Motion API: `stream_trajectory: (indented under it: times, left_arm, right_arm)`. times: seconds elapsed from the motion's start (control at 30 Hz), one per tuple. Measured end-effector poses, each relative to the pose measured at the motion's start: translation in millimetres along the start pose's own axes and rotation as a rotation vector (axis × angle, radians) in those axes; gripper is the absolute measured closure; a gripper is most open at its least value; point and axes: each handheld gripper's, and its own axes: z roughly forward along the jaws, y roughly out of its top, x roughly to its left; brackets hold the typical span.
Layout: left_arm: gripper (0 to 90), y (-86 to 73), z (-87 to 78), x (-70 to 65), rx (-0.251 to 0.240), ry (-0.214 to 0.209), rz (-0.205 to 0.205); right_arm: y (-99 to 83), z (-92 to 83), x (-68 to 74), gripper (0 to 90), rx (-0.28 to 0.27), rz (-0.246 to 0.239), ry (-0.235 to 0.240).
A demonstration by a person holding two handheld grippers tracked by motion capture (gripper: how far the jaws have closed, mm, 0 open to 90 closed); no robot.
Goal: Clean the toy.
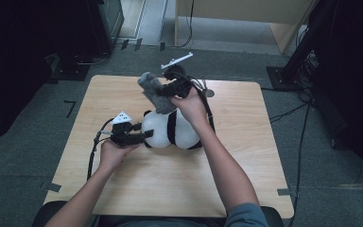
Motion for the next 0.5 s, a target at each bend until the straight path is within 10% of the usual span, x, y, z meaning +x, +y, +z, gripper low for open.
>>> stream_trajectory:
  times: [0.27,0.5]
  left_arm:
    - [39.2,0.0,-0.4,-0.1,0.004,0.001,0.004]
    - [39.5,0.0,-0.1,0.0,0.002,0.001,-0.002]
  right_arm:
    - [-1.3,40.4,31.2,78.5,0.035,-0.009,0.120]
    - [-23.8,66.5,9.6,78.4,0.147,0.030,0.055]
